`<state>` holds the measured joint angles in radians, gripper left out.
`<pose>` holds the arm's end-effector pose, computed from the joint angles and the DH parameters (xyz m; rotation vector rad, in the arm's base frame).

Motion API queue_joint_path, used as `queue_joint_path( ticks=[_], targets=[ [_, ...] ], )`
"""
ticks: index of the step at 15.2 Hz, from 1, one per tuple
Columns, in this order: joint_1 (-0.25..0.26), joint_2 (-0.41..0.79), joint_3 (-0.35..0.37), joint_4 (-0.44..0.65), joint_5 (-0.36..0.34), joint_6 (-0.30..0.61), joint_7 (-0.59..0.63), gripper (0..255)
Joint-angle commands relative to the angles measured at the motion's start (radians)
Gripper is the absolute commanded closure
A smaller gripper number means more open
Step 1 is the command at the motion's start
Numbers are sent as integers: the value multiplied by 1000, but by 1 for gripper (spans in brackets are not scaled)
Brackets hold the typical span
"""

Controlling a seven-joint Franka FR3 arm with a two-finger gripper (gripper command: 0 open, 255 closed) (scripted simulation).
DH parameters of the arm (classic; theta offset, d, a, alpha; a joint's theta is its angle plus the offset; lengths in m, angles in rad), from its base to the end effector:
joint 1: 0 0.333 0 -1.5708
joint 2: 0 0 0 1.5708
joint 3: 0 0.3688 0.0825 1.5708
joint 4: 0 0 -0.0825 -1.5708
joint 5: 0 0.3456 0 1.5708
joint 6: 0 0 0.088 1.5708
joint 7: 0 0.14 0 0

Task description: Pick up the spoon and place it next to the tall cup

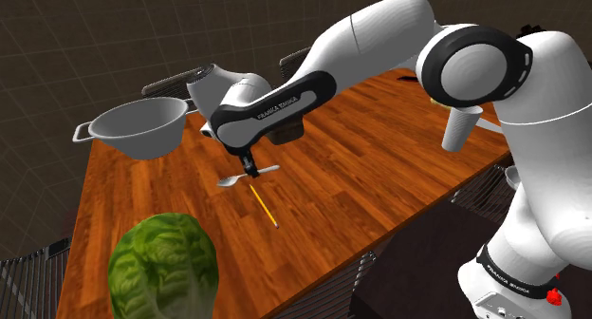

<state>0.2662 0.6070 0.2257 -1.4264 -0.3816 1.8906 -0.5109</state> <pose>0.6436 0.2642 0.3671 2.4720 1.5418 -0.1843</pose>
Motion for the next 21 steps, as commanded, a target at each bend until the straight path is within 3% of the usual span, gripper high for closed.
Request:
queue_joint_path(
  ticks=[1,21],
  targets=[
    [-1,-10,2,9,4,-18,-6,255],
    [14,-57,11,202,28,-248,-68,255]
  ],
)
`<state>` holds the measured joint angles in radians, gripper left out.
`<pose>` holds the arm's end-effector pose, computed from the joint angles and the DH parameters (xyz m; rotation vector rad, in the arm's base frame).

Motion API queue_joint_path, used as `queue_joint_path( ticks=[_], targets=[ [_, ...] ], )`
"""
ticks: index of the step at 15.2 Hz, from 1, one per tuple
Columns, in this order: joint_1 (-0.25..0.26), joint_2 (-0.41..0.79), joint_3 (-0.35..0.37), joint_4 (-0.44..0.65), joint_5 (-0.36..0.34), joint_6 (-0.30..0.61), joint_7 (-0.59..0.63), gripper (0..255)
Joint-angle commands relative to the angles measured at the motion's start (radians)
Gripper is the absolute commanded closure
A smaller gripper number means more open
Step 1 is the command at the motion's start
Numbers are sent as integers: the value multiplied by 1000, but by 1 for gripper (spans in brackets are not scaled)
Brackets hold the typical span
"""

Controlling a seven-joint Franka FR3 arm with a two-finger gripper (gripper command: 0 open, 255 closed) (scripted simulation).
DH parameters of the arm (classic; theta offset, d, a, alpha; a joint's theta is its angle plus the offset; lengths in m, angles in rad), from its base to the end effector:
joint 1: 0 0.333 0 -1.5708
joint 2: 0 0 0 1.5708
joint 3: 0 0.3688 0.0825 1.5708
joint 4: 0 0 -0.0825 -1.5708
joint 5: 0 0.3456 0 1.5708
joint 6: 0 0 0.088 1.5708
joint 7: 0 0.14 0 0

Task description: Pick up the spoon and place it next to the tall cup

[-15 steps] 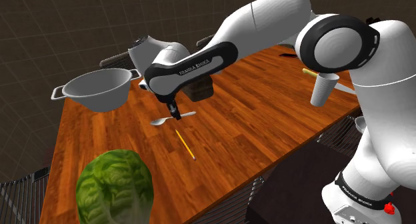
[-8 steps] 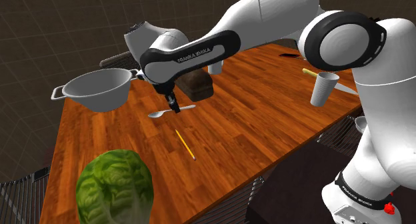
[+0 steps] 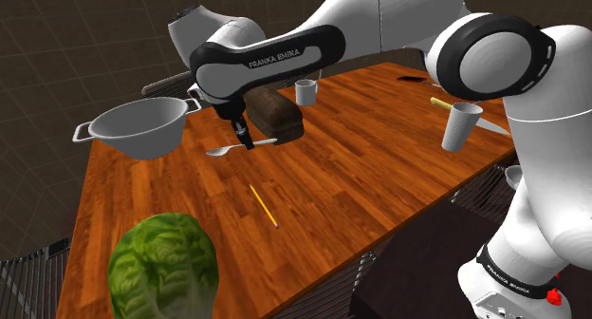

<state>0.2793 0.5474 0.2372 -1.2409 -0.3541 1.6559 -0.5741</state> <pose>0.6372 0.2629 0.4705 2.4718 1.5420 -0.1833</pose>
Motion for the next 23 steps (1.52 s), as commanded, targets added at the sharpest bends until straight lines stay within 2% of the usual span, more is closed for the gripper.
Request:
queue_joint_path(
  ticks=[1,12,20,21,23],
  targets=[
    [2,3,0,30,1,-27,-8,255],
    [28,34,-3,229,-3,-188,-47,255],
    [66,114,-15,472,-20,-344,-89,255],
    [31,30,-7,331,-6,-287,-84,255],
    [-25,-91,1,137,15,-210,-92,255]
  ],
)
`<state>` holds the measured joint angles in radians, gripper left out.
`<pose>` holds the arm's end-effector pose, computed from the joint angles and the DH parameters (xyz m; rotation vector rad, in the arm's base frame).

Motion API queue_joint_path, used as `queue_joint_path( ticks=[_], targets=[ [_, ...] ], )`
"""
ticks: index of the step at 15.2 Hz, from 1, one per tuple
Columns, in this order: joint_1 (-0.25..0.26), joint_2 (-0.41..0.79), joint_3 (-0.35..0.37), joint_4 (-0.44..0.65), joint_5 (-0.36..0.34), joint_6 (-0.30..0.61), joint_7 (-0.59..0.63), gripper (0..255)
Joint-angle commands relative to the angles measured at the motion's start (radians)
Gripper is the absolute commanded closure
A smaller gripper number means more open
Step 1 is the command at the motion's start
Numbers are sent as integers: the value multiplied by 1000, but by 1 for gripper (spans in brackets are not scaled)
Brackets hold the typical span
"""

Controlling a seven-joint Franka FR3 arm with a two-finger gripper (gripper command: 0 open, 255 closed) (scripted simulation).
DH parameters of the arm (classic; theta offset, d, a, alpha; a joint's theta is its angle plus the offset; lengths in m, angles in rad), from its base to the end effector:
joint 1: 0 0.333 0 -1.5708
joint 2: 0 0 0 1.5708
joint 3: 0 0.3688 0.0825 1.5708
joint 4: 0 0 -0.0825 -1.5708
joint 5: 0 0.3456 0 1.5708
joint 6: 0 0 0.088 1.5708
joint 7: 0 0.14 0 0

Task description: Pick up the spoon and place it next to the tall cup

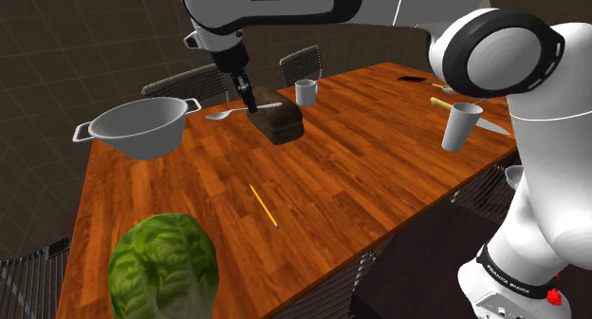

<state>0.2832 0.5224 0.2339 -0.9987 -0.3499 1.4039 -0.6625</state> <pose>0.6247 0.2397 0.5711 2.4725 1.5423 -0.1847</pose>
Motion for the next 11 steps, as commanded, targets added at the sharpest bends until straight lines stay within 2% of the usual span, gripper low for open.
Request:
queue_joint_path(
  ticks=[1,5,11],
  targets=[
    [-52,-116,4,-182,21,72,-12,255],
    [-125,-285,-9,-426,56,166,-62,255],
    [-205,-487,-54,-691,93,262,-163,255]
  ],
)
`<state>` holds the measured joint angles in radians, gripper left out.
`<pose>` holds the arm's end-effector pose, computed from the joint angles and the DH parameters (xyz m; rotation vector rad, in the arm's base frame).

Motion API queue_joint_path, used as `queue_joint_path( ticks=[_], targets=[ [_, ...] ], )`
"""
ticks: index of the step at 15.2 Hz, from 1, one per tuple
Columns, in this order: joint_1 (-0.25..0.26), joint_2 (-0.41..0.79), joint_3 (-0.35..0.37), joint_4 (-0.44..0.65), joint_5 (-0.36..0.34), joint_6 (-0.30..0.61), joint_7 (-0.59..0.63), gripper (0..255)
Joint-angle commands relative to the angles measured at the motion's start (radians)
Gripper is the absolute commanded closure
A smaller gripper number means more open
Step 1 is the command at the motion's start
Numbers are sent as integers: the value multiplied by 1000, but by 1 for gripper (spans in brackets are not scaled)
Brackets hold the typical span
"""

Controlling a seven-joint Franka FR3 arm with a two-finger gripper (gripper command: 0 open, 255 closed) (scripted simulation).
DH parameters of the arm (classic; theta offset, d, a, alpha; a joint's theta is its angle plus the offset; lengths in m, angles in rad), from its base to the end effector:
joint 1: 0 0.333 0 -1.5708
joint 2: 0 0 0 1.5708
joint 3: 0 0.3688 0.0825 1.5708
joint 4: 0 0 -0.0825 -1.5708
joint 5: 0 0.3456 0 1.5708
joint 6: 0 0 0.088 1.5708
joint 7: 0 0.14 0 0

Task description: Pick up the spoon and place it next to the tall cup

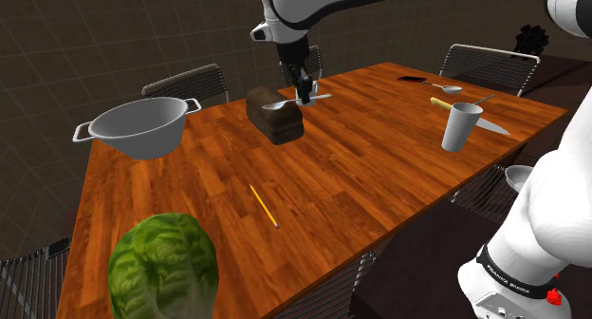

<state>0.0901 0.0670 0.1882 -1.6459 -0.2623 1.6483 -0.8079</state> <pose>0.5295 0.1119 0.5875 2.4718 1.5410 -0.1840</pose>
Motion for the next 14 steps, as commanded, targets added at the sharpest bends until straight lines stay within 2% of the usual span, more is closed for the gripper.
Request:
queue_joint_path(
  ticks=[1,7,14],
  targets=[
    [-23,-61,-18,-81,9,31,-36,255],
    [-81,-220,-87,-268,19,92,-154,255],
    [-141,-366,-184,-427,3,142,-299,255]
  ],
)
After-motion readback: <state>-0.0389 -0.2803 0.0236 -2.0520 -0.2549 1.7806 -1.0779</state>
